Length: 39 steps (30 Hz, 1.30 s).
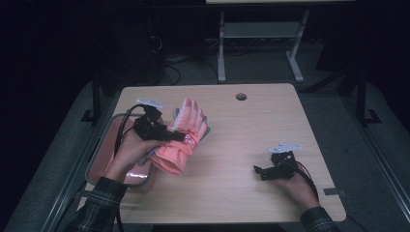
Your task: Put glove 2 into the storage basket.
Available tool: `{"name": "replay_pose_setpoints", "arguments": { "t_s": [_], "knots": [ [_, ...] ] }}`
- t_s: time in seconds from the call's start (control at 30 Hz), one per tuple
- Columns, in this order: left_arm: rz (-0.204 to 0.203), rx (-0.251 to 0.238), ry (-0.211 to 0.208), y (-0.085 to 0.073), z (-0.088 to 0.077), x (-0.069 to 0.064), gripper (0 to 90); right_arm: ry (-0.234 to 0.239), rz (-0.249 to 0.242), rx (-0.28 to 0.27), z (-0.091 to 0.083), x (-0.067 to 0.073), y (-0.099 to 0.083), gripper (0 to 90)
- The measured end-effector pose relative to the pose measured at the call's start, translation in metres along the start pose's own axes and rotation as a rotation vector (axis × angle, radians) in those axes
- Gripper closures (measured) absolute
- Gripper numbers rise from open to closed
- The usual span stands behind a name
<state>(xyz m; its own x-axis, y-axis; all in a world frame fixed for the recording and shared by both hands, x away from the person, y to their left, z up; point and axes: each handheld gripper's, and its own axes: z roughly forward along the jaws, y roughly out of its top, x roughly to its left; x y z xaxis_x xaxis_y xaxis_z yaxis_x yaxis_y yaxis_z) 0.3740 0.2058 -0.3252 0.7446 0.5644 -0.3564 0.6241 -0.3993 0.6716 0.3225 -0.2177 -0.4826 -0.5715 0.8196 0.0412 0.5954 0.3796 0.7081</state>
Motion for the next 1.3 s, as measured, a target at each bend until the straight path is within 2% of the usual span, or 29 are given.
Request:
{"name": "replay_pose_setpoints", "arguments": {
  "t_s": [0.57,0.87,1.07,1.3],
  "knots": [
    [-0.079,-0.054,0.113,-0.02,-0.059,0.037,57.8,0.0,0.0,0.001,0.0,0.0,0.0,4.1],
    [-0.13,-0.086,0.16,-0.038,-0.082,0.057,57.8,0.0,0.0,0.002,0.0,0.0,0.0,4.1],
    [-0.161,-0.081,0.187,-0.052,-0.089,0.071,57.8,0.001,0.0,0.002,0.0,0.0,0.0,4.1],
    [-0.193,-0.045,0.215,-0.066,-0.081,0.086,57.7,0.0,0.001,0.002,0.0,0.0,0.0,4.1]
  ]
}}
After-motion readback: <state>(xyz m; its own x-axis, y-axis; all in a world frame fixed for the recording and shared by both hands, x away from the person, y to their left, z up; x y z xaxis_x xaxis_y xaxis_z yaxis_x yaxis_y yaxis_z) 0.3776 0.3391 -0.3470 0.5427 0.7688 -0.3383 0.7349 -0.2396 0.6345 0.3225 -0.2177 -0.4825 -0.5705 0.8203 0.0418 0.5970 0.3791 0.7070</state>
